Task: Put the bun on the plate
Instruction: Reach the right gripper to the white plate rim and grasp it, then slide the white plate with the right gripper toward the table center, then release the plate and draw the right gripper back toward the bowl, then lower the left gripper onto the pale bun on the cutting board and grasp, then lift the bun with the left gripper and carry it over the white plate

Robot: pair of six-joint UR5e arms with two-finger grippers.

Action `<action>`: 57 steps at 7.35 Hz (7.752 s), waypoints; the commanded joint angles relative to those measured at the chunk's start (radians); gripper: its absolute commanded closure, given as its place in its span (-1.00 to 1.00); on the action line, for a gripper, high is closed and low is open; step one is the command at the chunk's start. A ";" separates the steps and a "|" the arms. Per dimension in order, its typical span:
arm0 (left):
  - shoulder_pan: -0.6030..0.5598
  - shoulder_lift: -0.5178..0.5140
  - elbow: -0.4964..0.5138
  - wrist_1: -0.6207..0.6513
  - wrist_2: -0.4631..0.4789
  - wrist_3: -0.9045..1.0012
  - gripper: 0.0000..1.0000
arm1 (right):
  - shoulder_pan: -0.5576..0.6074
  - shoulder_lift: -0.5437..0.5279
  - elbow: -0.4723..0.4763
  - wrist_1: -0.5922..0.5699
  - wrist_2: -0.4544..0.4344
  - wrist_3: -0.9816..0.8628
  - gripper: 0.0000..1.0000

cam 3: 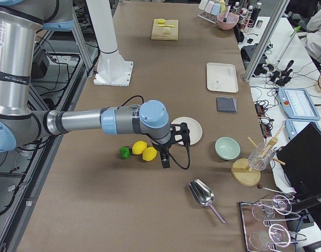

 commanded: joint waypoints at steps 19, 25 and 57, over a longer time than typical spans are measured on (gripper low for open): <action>0.095 -0.007 -0.050 -0.034 0.011 -0.238 -0.95 | -0.742 0.208 -0.343 0.960 -0.440 1.332 1.00; 0.095 -0.009 -0.051 -0.032 0.009 -0.249 -0.95 | -1.218 0.611 -0.127 0.456 -0.911 1.800 1.00; 0.956 -0.342 -0.067 -0.240 0.610 -1.221 0.68 | -0.358 0.124 -0.027 0.372 -0.127 0.707 -1.00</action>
